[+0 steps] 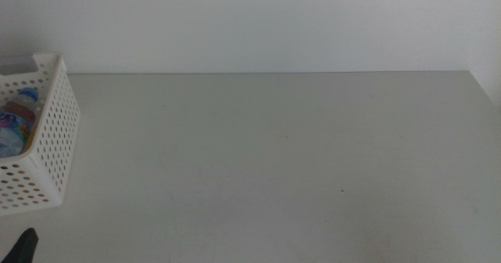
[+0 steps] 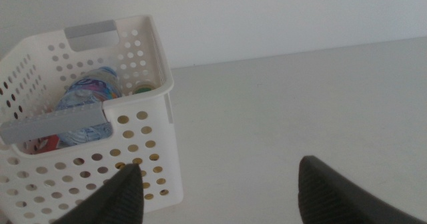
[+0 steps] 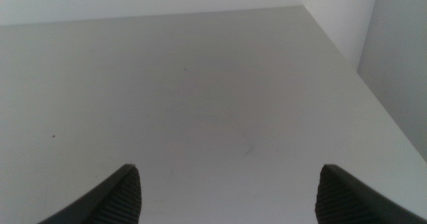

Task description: Use arms to grab the bottles and put them into the dustbin to the left of the table.

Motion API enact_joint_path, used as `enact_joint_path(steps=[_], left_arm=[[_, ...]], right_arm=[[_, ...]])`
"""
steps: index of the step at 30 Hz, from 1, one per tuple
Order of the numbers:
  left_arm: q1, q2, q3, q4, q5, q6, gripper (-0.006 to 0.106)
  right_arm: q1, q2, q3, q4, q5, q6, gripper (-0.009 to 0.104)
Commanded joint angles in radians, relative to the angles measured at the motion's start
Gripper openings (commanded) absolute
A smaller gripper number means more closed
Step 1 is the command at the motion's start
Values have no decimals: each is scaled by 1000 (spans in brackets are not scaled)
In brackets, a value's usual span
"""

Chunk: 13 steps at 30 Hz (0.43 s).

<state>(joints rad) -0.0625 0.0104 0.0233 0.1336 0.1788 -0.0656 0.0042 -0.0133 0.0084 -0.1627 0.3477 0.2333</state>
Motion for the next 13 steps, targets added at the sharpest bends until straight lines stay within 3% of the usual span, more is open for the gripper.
enact_joint_path(steps=[1,13], left_arm=[[-6,-46,12,-21,-65,-8,76],[-6,-49,6,-57,-38,-8,76]], right_arm=[[-8,-22,8,-24,-89,-13,67],[-8,-22,10,-46,-53,-13,67]])
